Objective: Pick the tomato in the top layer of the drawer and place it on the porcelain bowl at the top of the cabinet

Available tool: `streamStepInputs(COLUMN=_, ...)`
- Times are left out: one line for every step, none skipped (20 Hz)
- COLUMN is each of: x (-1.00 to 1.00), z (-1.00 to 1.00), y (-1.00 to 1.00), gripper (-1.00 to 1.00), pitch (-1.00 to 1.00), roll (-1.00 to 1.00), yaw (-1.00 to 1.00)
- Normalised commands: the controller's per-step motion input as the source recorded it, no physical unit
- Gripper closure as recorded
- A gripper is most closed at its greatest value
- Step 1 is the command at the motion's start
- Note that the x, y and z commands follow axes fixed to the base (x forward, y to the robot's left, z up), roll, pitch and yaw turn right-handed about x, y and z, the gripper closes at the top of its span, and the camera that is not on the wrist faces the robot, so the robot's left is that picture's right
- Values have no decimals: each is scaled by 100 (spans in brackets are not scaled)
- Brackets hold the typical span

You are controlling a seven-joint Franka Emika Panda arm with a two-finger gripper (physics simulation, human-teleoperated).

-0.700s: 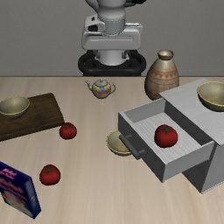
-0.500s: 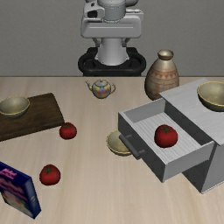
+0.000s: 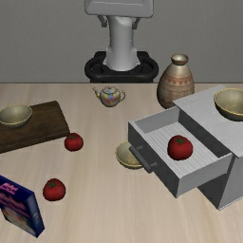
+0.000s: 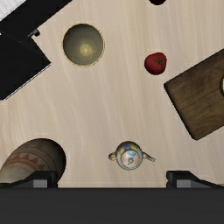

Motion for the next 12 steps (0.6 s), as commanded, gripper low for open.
streamStepInputs(x=0, z=0, y=0, gripper=-100, pitch=0, roll=0, yaw=-45)
streamStepInputs(x=0, z=0, y=0, gripper=-100, pitch=0, roll=0, yaw=-45)
streamStepInputs(x=0, z=0, y=0, gripper=-100, pitch=0, roll=0, yaw=-45)
streamStepInputs(x=0, z=0, y=0, gripper=-100, pitch=0, roll=0, yaw=-45)
streamStepInputs(x=0, z=0, y=0, gripper=-100, pitch=0, roll=0, yaw=-45)
streamStepInputs(x=0, z=0, y=0, gripper=-100, pitch=0, roll=0, yaw=-45)
streamStepInputs(x=0, z=0, y=0, gripper=-100, pitch=0, roll=0, yaw=-68)
streamStepInputs(x=0, z=0, y=0, gripper=-100, pitch=0, roll=0, yaw=-45)
streamStepInputs(x=0, z=0, y=0, gripper=-100, pitch=0, roll=0, yaw=-45)
streamStepInputs(x=0, z=0, y=0, gripper=-100, pitch=0, roll=0, yaw=-45)
streamStepInputs(x=0, z=0, y=0, gripper=-100, pitch=0, roll=0, yaw=-45)
streamStepInputs(x=0, z=0, y=0, gripper=-100, pitch=0, roll=0, yaw=-45)
